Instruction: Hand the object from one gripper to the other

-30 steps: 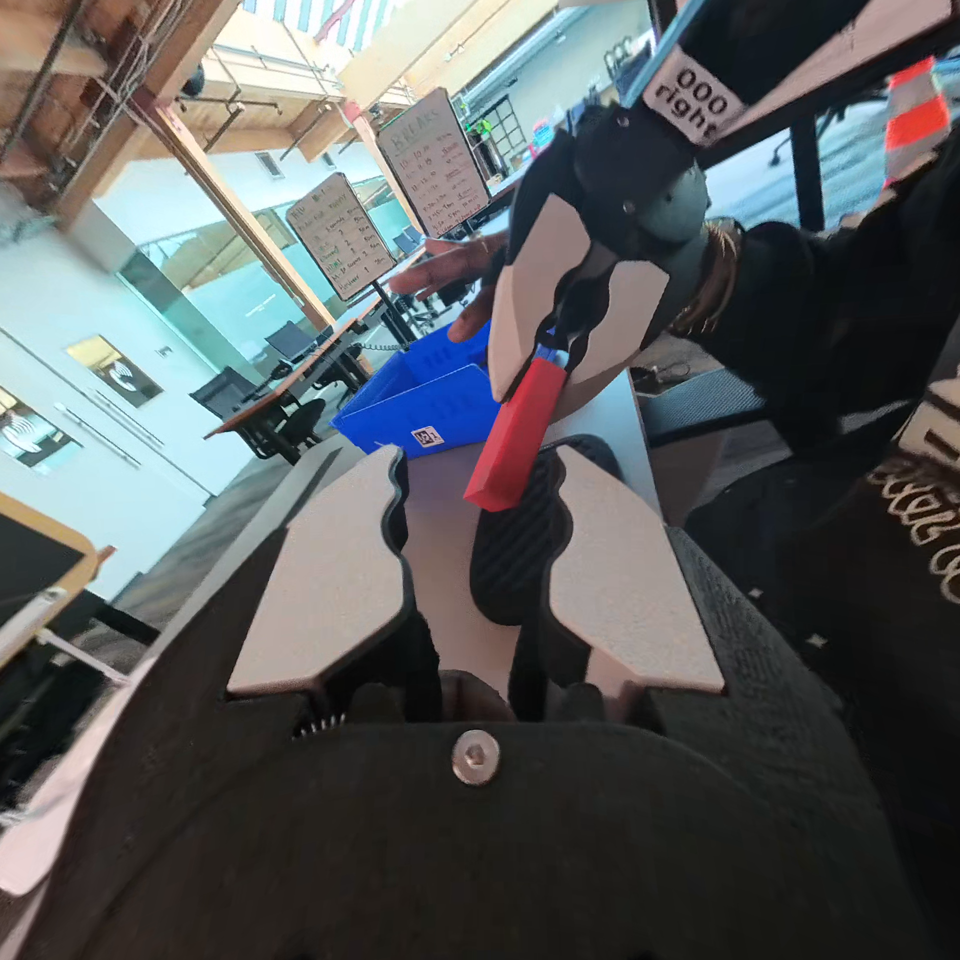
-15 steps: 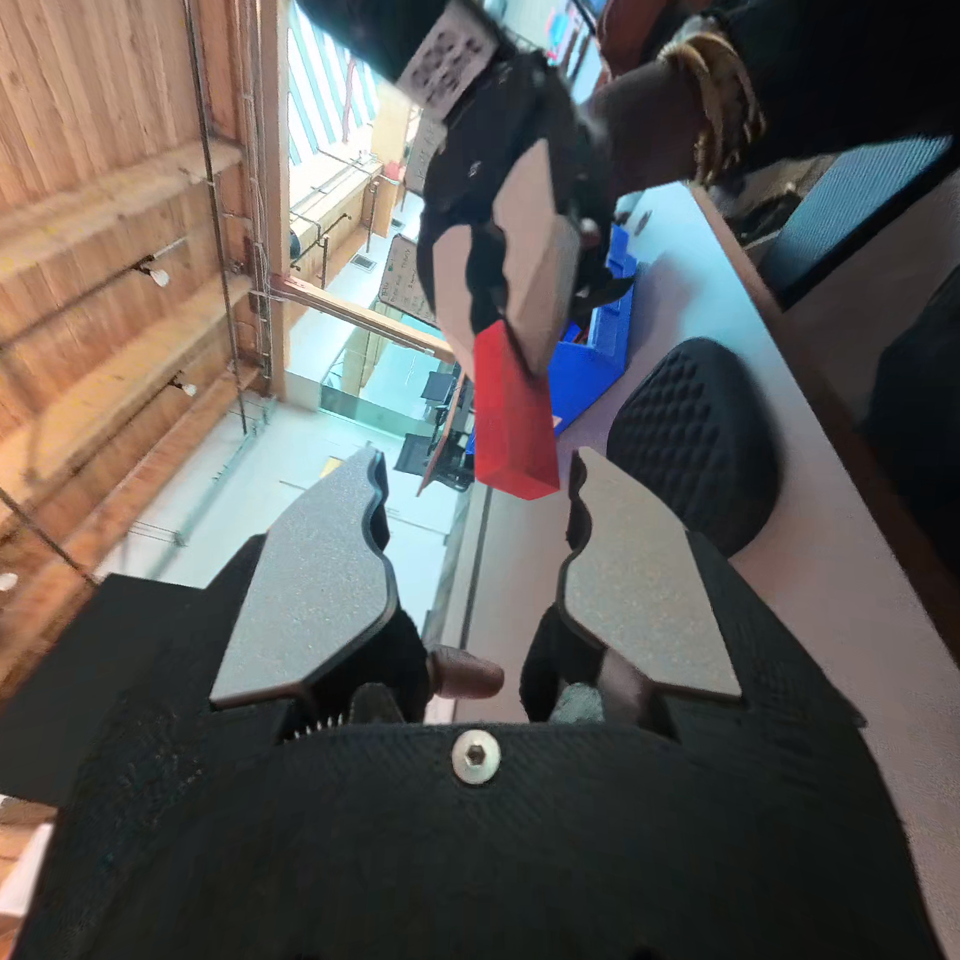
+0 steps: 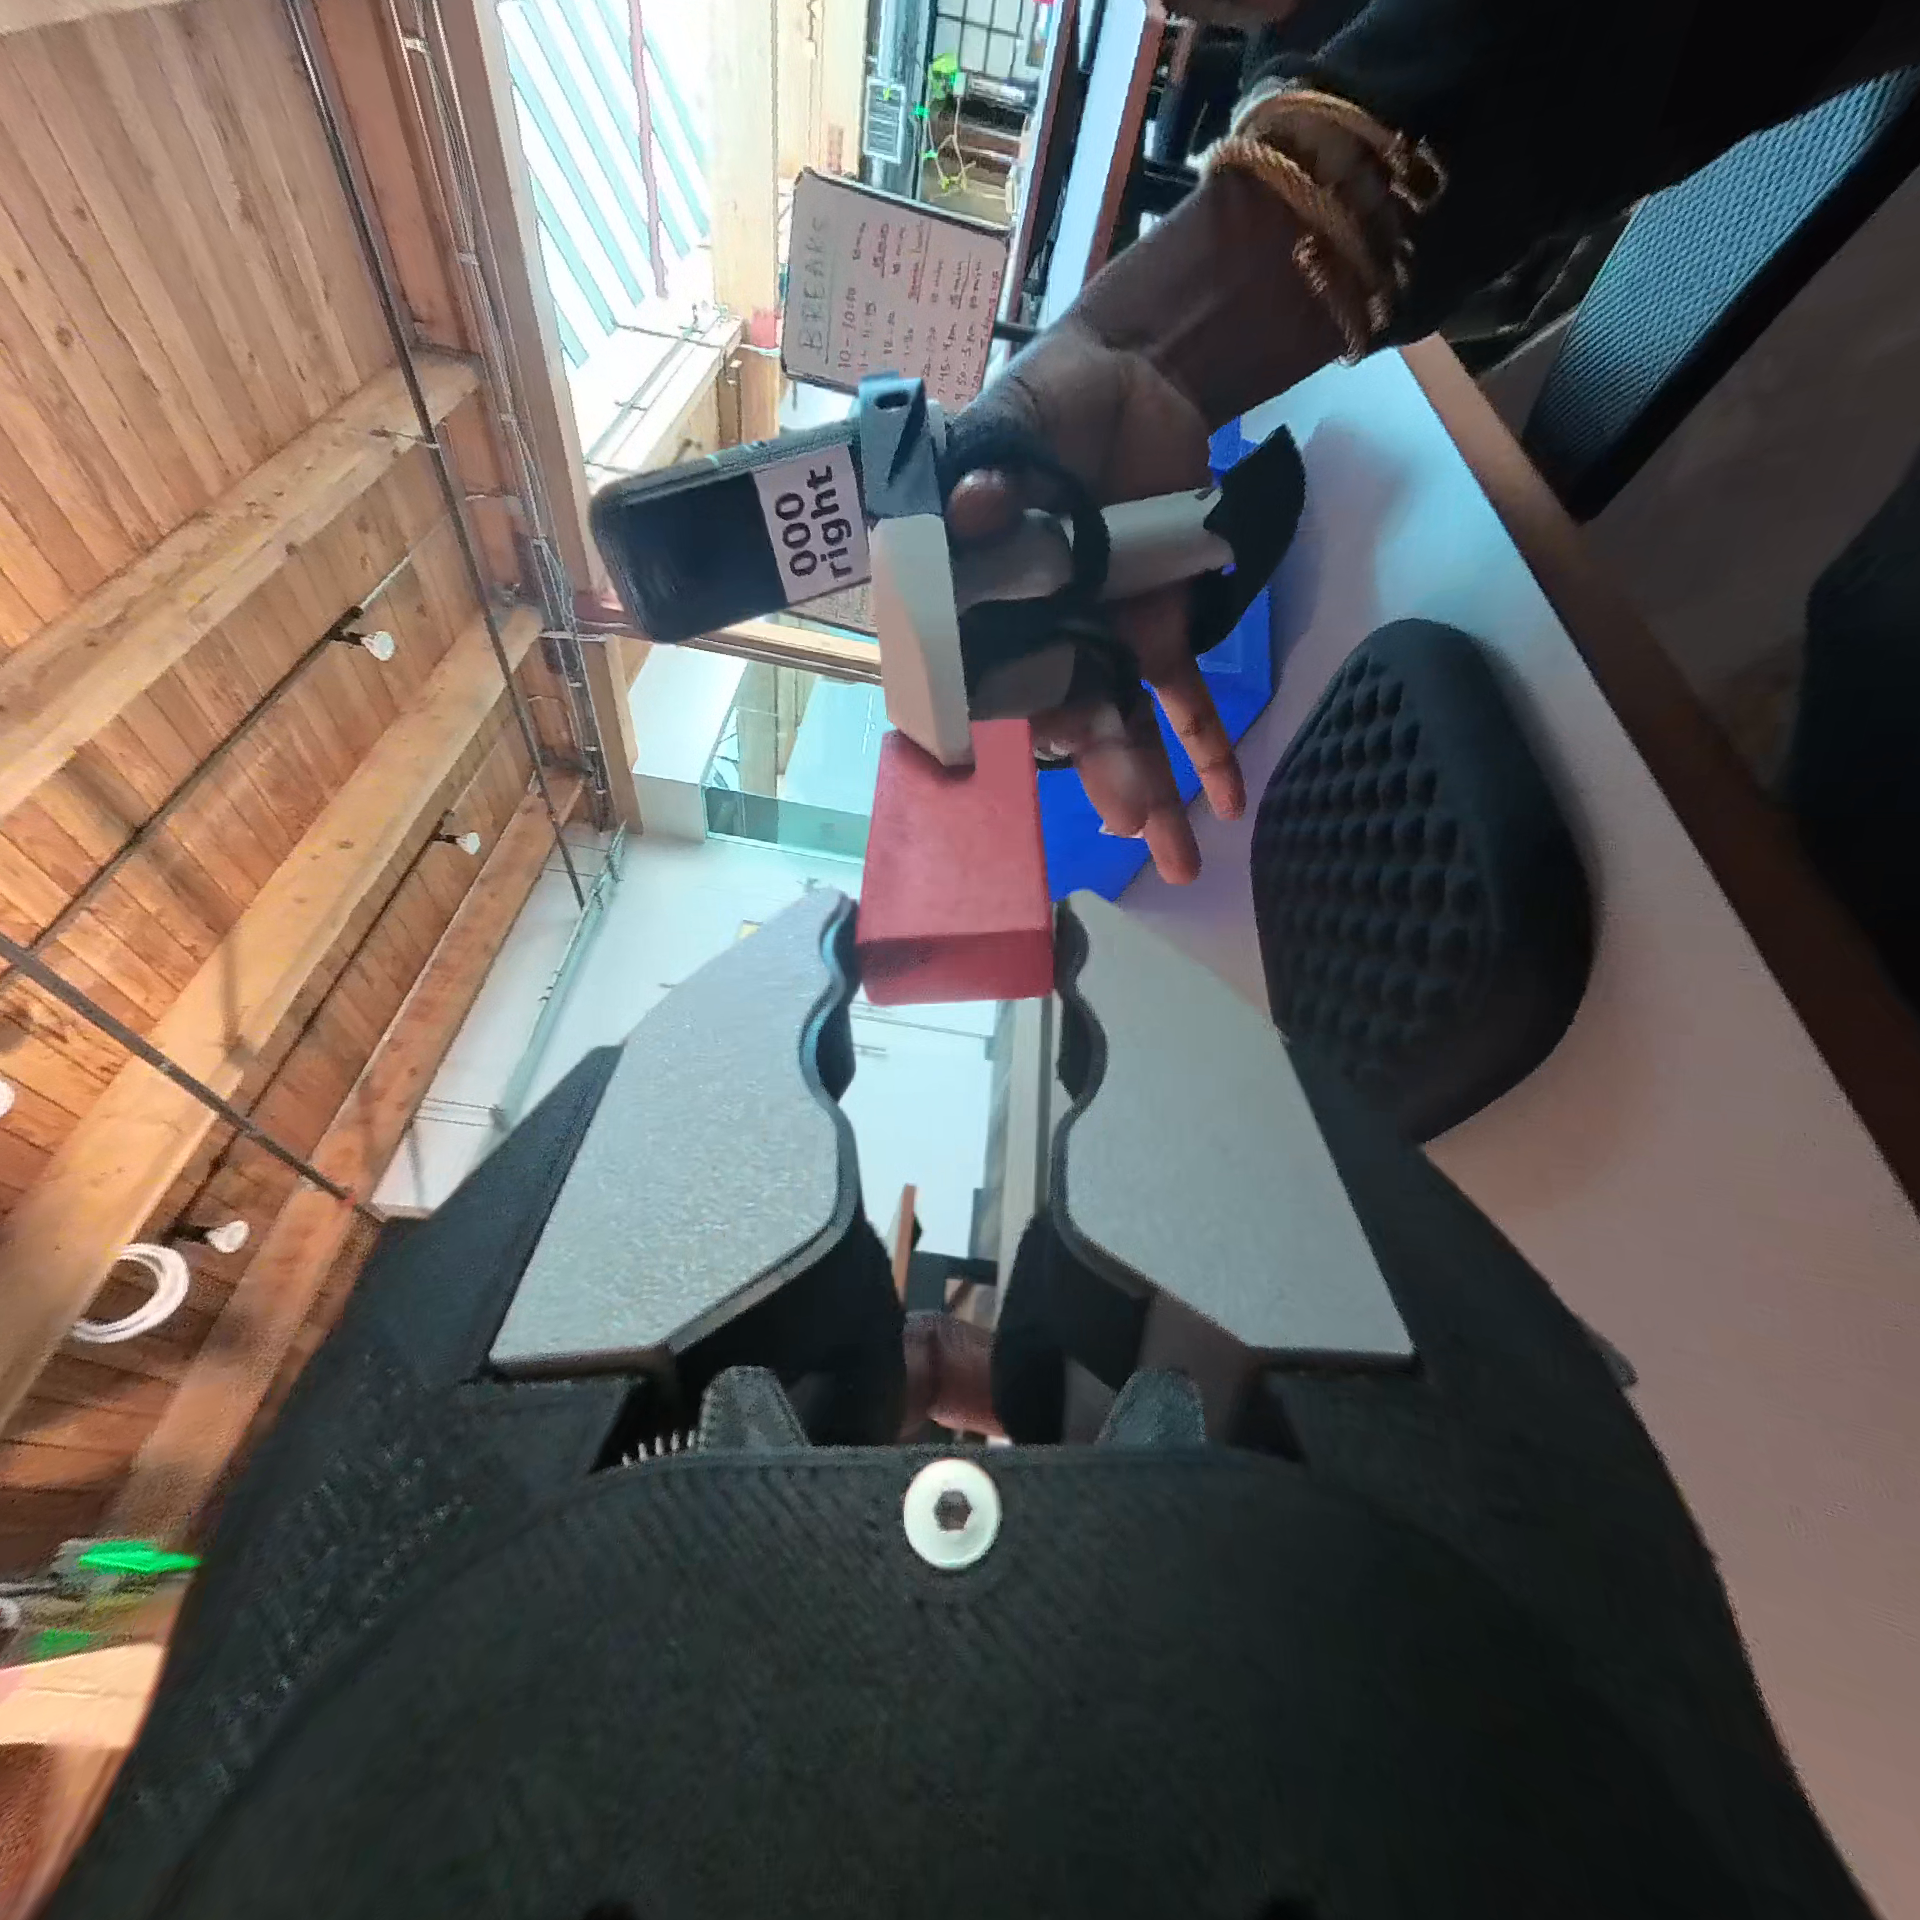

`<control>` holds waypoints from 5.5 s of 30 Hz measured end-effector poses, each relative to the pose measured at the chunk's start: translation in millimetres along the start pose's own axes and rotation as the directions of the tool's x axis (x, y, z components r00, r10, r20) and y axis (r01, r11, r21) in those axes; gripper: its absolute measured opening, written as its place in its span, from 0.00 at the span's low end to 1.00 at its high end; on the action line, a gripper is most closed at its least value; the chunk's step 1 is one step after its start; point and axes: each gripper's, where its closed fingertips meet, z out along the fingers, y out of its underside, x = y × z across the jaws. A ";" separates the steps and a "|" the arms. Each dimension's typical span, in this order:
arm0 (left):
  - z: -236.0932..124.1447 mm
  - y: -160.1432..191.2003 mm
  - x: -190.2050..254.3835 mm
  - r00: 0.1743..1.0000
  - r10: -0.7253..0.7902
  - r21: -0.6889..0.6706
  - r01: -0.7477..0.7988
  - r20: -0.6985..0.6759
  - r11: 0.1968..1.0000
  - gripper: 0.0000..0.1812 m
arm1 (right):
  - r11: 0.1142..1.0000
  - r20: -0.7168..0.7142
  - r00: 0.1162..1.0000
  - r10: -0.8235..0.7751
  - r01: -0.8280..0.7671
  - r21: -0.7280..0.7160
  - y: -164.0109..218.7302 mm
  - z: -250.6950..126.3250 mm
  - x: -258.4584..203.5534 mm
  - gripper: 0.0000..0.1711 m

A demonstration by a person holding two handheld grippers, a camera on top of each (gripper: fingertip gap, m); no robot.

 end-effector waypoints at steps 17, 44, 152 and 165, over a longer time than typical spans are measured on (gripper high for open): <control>-10.5 -20.8 -11.4 0.509 -0.779 0.076 0.851 -0.367 0.520 0.19 | 0.666 -0.243 0.642 -0.727 0.745 -0.026 -17.1 2.6 -16.5 0.33; -2.5 27.2 -6.9 0.986 -0.165 -0.300 0.152 -0.020 0.942 0.26 | 0.996 0.015 0.999 -0.046 0.045 0.073 3.9 -4.1 22.7 0.21; -10.4 6.2 -2.9 0.716 -0.649 0.116 0.689 -0.256 0.715 0.19 | 0.716 -0.280 0.691 -0.667 0.698 0.014 -16.6 6.6 -2.1 0.33; -2.8 4.8 19.2 0.707 -0.624 0.097 0.684 -0.332 0.723 0.19 | 0.671 -0.271 0.616 -0.740 0.704 -0.233 6.5 20.2 7.6 0.21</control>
